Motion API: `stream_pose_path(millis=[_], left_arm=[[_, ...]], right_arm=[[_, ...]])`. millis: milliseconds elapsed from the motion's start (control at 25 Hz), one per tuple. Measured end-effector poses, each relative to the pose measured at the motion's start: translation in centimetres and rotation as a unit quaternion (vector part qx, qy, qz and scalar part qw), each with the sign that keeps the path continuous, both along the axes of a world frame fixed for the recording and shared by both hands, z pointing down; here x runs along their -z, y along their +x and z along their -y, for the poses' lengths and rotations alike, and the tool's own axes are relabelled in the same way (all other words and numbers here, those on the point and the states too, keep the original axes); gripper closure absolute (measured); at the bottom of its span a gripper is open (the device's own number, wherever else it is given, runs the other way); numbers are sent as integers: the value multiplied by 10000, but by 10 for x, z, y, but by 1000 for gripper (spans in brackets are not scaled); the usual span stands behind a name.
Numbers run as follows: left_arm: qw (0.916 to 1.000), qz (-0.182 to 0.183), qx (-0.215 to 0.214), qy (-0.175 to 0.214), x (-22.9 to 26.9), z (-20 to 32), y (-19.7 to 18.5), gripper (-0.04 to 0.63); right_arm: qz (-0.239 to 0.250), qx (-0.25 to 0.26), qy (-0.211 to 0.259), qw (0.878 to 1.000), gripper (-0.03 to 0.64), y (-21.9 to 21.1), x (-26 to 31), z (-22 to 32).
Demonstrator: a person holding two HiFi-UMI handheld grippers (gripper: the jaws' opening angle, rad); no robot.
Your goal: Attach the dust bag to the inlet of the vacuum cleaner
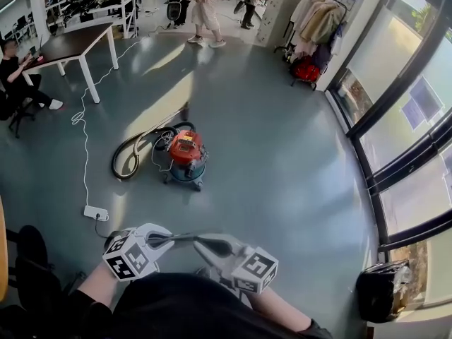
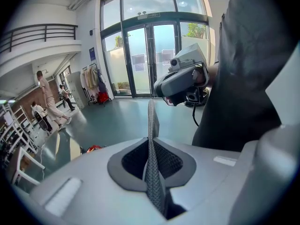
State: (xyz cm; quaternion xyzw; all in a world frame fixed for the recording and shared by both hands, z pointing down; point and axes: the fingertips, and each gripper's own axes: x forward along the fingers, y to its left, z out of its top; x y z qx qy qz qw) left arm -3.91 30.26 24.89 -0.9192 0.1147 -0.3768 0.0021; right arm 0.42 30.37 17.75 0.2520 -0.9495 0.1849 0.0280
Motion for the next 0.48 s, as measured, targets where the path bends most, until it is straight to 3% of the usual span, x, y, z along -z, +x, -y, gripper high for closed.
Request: stream_pose_path(millis=[480], left_arm=[[9997, 75, 197, 112, -1, 4, 43, 555]], right_arm=[[13, 228, 252, 9994, 624, 48, 11, -6]])
